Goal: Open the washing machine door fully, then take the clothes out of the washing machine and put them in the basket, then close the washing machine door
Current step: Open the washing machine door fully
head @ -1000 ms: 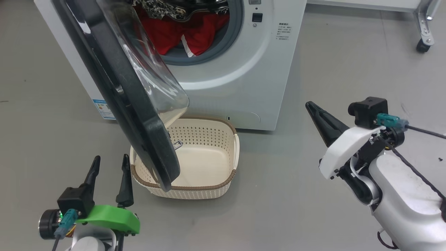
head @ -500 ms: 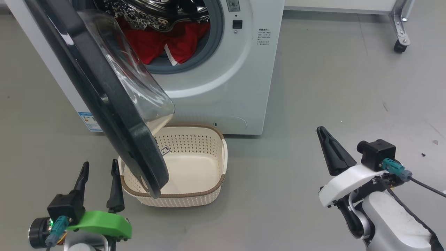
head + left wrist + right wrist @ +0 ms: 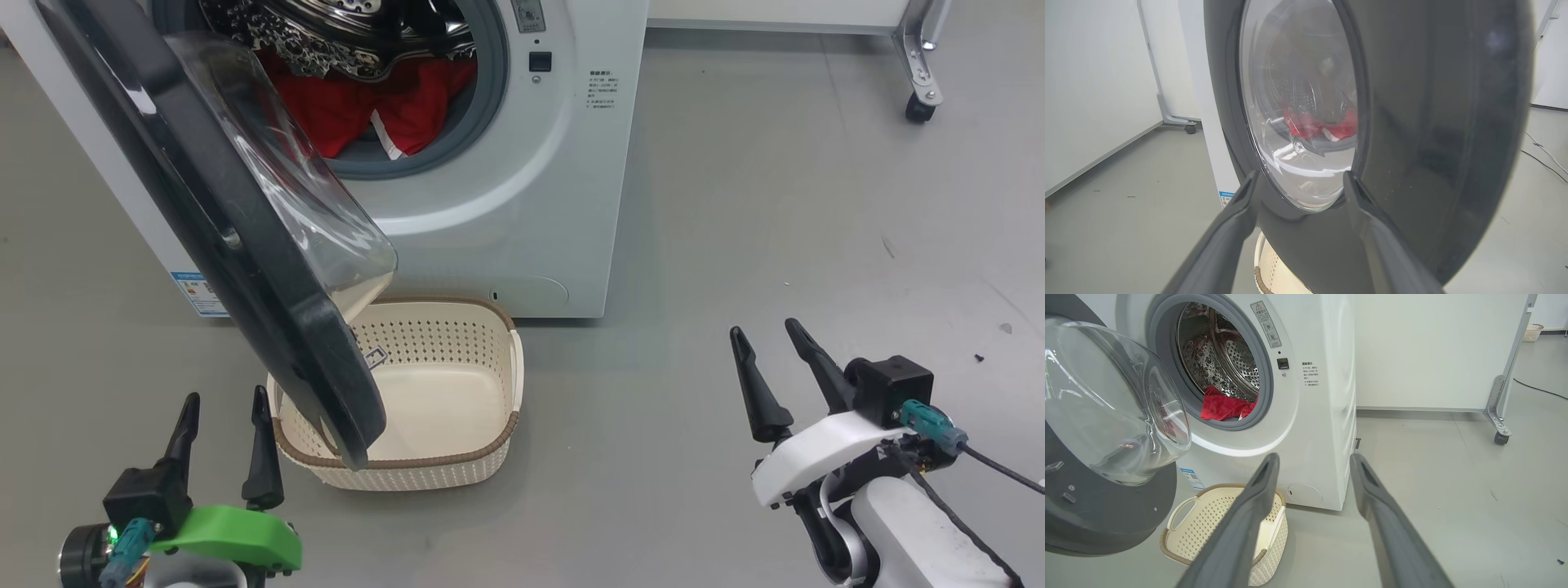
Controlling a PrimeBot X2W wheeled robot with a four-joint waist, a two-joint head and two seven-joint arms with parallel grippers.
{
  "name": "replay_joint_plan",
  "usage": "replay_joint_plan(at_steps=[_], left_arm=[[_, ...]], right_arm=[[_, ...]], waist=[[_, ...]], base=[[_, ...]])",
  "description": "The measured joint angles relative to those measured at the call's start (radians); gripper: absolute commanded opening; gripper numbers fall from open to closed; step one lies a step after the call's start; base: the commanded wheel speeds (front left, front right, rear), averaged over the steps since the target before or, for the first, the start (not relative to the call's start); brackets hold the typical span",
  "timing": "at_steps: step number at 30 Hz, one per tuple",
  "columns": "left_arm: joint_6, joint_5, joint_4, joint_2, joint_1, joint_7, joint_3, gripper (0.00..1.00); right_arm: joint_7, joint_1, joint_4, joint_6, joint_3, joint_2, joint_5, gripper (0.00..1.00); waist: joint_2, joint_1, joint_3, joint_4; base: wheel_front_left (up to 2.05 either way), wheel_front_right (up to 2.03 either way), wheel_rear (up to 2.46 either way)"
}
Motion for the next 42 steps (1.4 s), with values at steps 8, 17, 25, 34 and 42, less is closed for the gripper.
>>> replay_joint_plan(at_steps=[8,17,25,34,42], left_arm=[[-0.001,0.002,0.0,0.0,0.003,0.0,0.002,1.0],[-0.009,0.008,-0.002,-0.002,0.015,0.0,0.003,1.0],[-0.01,0.009,-0.004,-0.005,0.015,0.0,0.007,1.0],[-0.017,0.012,-0.004,-0.015,0.015,0.0,0.011,1.0],[-0.019,0.019,-0.004,-0.017,0.015,0.0,0.012,1.0]], right_arm=[[-0.001,0.021,-0.009,-0.005,-0.015,0.014,-0.022,1.0],[-0.001,0.035,-0.044,-0.005,-0.043,0.025,-0.07,1.0],[-0.001,0.042,-0.067,-0.005,-0.058,0.034,-0.103,1.0],[-0.001,0.07,-0.09,-0.012,-0.088,0.048,-0.126,1.0],[-0.001,0.096,-0.096,-0.011,-0.098,0.064,-0.14,1.0]], waist=[[-0.0001,0.0,0.004,-0.004],[0.0,0.0,0.008,-0.004],[0.0,0.0,0.011,-0.003],[0.0,0.0,0.011,-0.005],[0.0,0.0,0.01,-0.005]], base=[[0.0,0.0,0.0],[0.0,0.0,0.0],[0.0,0.0,0.0],[0.0,0.0,0.0],[0.0,0.0,0.0]])
